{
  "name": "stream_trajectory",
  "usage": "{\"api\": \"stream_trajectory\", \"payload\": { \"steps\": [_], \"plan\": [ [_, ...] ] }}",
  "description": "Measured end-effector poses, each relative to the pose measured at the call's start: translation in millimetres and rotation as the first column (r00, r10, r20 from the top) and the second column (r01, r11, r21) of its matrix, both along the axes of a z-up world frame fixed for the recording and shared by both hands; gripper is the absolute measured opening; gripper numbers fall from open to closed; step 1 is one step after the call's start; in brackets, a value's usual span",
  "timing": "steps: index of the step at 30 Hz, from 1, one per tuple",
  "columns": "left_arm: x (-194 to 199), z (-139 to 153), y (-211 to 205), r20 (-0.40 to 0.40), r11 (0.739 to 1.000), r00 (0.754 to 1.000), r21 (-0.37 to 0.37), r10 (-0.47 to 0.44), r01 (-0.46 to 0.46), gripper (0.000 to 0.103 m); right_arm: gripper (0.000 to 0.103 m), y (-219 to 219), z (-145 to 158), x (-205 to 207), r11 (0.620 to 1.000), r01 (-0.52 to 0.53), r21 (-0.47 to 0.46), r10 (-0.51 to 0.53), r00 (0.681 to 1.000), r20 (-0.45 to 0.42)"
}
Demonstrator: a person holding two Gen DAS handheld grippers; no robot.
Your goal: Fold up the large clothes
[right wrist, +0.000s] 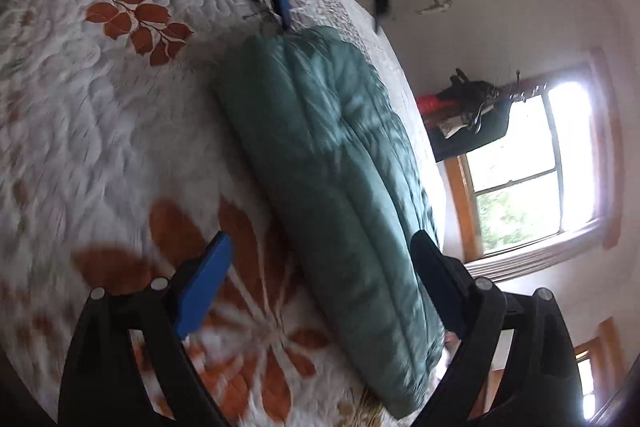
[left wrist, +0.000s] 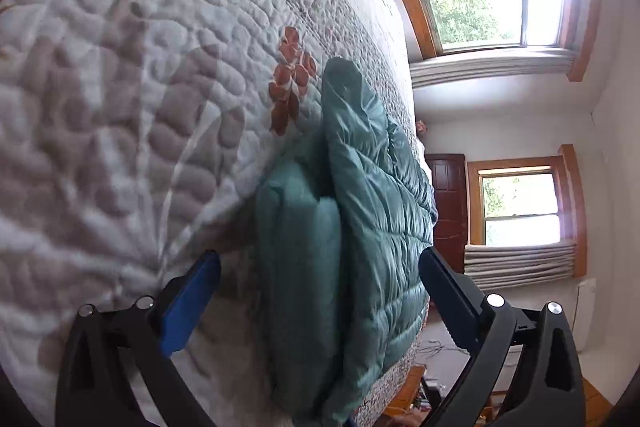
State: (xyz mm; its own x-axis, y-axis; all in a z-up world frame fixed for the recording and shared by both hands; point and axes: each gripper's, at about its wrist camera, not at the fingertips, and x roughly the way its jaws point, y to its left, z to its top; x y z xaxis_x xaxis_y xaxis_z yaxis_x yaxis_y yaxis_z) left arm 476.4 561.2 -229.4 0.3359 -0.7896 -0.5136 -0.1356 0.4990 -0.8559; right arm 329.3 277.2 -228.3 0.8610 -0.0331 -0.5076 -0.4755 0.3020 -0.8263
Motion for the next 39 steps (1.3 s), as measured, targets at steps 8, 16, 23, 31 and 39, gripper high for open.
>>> {"api": "stream_trajectory", "payload": {
  "steps": [8,16,23,31,39],
  "plan": [
    [50.2,-5.1,-40.6,-0.013,0.991,0.991,0.015,-0.135,0.135,0.099,0.089,45.1,-12.3,36.5,0.998,0.047,-0.045,-0.042,0.995,0.093],
    [81.3,-11.9,-61.3,-0.053,0.982,0.982,0.031,-0.184,0.186,0.099,0.081,65.2,-15.2,59.7,0.999,0.040,-0.009,-0.039,0.997,0.068],
    [94.8,-9.8,-69.0,-0.108,0.978,0.978,0.087,-0.180,0.190,0.083,0.045,70.0,-17.7,72.1,0.998,0.045,0.050,-0.046,0.999,0.018],
    [93.3,8.4,-72.5,-0.146,0.978,0.977,0.111,-0.158,0.175,0.042,0.032,55.9,10.0,75.7,0.974,0.070,0.217,-0.064,0.997,-0.037],
    [97.2,54.7,-86.0,-0.137,0.967,0.979,0.187,-0.150,0.174,0.032,0.029,46.8,39.2,77.6,0.931,0.090,0.355,-0.076,0.996,-0.053]
  ]
}}
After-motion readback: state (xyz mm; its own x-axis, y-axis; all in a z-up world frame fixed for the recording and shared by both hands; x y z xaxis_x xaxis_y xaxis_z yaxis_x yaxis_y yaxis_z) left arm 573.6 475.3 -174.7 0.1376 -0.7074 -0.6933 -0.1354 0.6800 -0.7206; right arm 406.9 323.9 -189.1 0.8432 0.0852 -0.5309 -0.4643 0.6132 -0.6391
